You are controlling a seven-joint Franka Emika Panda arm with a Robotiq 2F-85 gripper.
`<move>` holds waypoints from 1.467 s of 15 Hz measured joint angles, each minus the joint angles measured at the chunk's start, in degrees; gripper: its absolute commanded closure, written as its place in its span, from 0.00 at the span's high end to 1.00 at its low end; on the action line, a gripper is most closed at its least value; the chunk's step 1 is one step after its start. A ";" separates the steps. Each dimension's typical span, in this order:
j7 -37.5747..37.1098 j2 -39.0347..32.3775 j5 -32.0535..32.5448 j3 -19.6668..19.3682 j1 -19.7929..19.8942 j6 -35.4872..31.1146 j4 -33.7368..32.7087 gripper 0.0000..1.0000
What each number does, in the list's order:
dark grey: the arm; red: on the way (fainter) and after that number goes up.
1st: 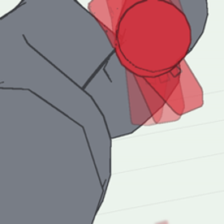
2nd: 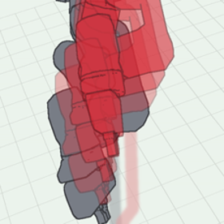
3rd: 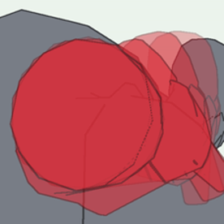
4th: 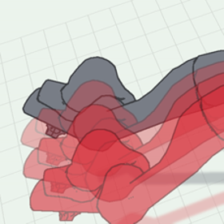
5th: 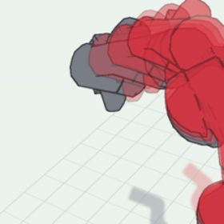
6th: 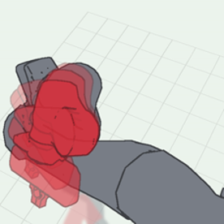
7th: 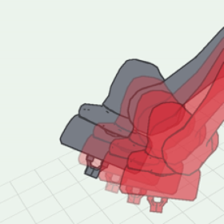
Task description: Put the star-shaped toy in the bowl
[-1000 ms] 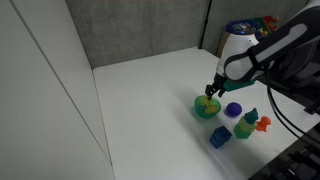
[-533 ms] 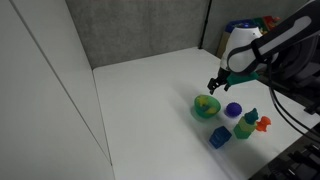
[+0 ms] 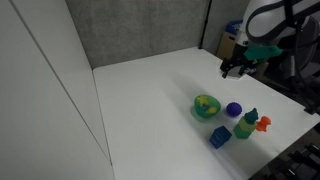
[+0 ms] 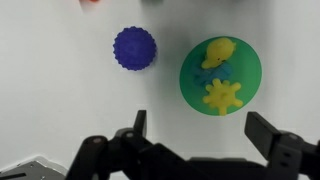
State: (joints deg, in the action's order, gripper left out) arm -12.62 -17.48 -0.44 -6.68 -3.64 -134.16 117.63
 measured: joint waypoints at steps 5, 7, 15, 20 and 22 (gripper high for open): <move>6.49 11.60 0.30 -0.02 4.20 9.63 4.10 1.00; 8.42 16.36 1.25 -0.12 5.96 13.09 6.55 1.00; 7.16 33.43 4.62 0.32 8.11 25.24 10.75 1.00; 6.80 40.55 4.62 1.06 8.11 33.11 8.54 1.00; 6.92 41.13 4.62 1.08 8.11 34.05 8.33 1.00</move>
